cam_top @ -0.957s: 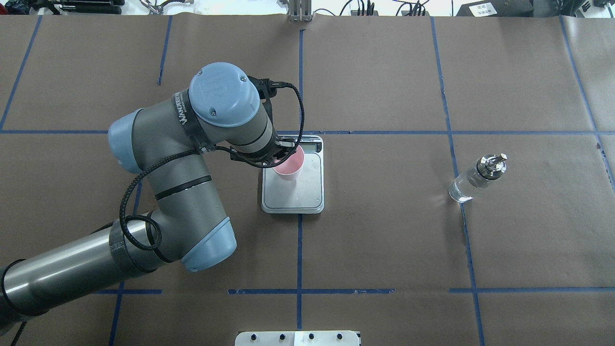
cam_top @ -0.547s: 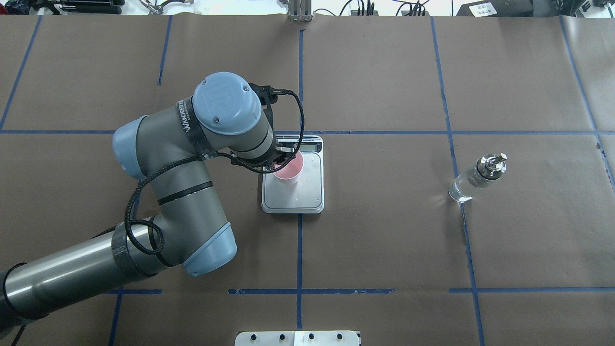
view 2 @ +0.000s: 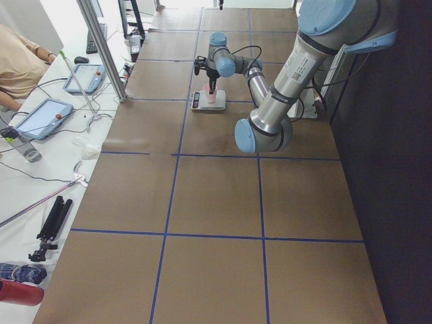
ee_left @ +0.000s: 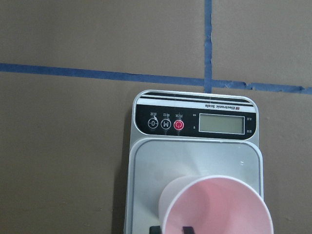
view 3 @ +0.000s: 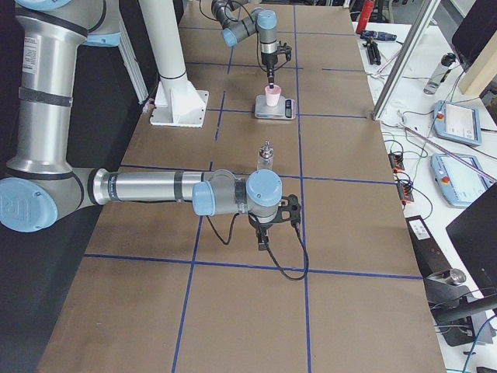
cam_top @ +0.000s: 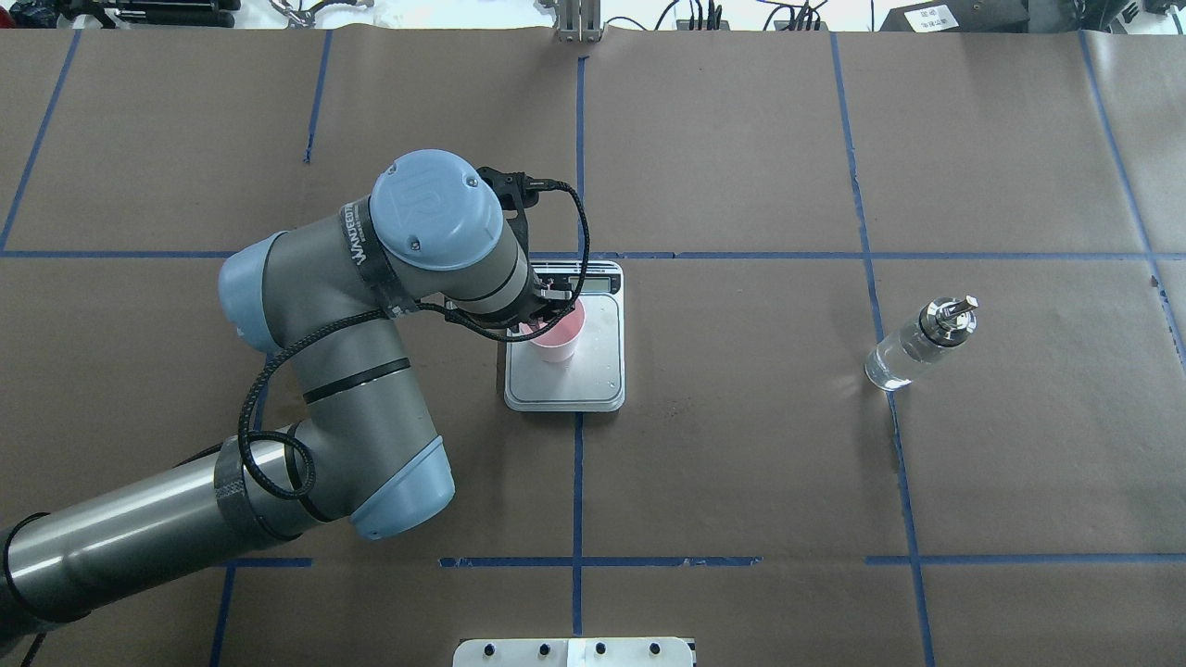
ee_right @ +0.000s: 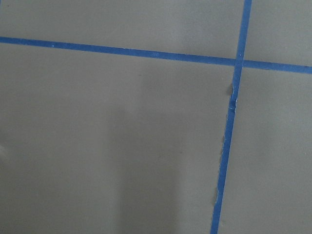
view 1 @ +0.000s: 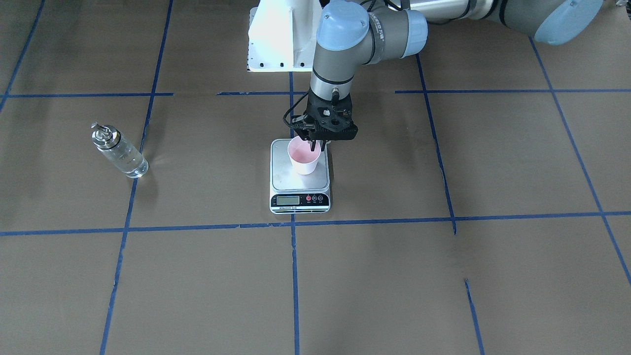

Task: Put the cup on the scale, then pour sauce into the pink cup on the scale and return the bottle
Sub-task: 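Release the pink cup and withdraw the left arm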

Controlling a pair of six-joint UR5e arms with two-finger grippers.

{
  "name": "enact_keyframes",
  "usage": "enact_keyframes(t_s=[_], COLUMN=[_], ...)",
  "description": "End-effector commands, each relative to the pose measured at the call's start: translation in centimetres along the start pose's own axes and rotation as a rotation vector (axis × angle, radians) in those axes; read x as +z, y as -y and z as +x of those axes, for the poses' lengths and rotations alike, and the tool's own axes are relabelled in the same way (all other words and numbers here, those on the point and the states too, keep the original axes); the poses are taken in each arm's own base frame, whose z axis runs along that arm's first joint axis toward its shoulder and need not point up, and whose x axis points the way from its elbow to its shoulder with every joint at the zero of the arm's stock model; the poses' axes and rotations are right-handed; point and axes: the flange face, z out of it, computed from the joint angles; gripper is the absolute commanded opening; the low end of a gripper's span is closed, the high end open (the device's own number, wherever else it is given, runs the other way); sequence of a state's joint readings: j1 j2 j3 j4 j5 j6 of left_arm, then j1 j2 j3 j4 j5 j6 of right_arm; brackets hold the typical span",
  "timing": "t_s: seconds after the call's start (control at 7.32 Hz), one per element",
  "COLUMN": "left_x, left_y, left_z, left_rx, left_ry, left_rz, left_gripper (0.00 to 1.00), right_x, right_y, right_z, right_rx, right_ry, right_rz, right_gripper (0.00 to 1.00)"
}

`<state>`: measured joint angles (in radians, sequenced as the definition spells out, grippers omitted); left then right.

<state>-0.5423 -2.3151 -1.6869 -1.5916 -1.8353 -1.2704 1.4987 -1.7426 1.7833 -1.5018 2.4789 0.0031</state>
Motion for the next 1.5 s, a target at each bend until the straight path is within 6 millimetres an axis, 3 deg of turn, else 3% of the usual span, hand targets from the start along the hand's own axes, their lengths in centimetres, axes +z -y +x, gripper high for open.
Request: enact_keyframes(t_s=[0.0, 0.14, 0.41, 0.55, 0.68, 0.82, 0.96, 1.09, 1.23, 1.37], left_x=[0.1, -1.6, -10.9, -14.0, -15.3, -15.9, -15.4, -17.9, -18.6, -18.6], left_y=[0.0, 0.0, 1.9, 2.9, 3.4, 5.1, 5.9, 9.1, 10.0, 11.5], left_z=[-2.0, -3.4, -8.1, -13.6, -19.9, -25.6, -31.9, -37.9, -45.0, -53.6], left_rx=[0.020, 0.094, 0.271, 0.388, 0.460, 0.416, 0.345, 0.249, 0.310, 0.379], left_ry=[0.033, 0.021, 0.004, -0.019, -0.011, -0.002, 0.067, 0.117, 0.181, 0.235], left_rz=[0.055, 0.066, 0.080, 0.042, 0.006, -0.044, -0.060, -0.012, -0.031, -0.075], left_gripper=[1.00, 1.00, 1.00, 1.00, 1.00, 1.00, 1.00, 1.00, 1.00, 1.00], right_x=[0.0, 0.0, -0.3, -1.2, -2.4, -3.4, -5.8, -8.1, -7.8, -8.0], right_y=[0.0, 0.0, 0.2, 1.8, 3.9, 4.2, 4.7, 5.0, 3.5, 2.4], right_z=[0.0, 0.0, -0.4, -1.4, -3.0, -4.4, -7.2, -10.3, -10.1, -10.7], right_rx=[0.001, 0.001, -0.008, -0.034, -0.007, 0.082, 0.104, 0.077, 0.050, -0.036], right_ry=[0.000, 0.000, 0.000, -0.015, -0.012, 0.001, 0.003, 0.017, 0.049, 0.093], right_rz=[0.000, 0.000, 0.009, 0.032, 0.062, 0.086, 0.145, 0.190, 0.192, 0.259], right_gripper=[1.00, 1.00, 1.00, 1.00, 1.00, 1.00, 1.00, 1.00, 1.00, 1.00])
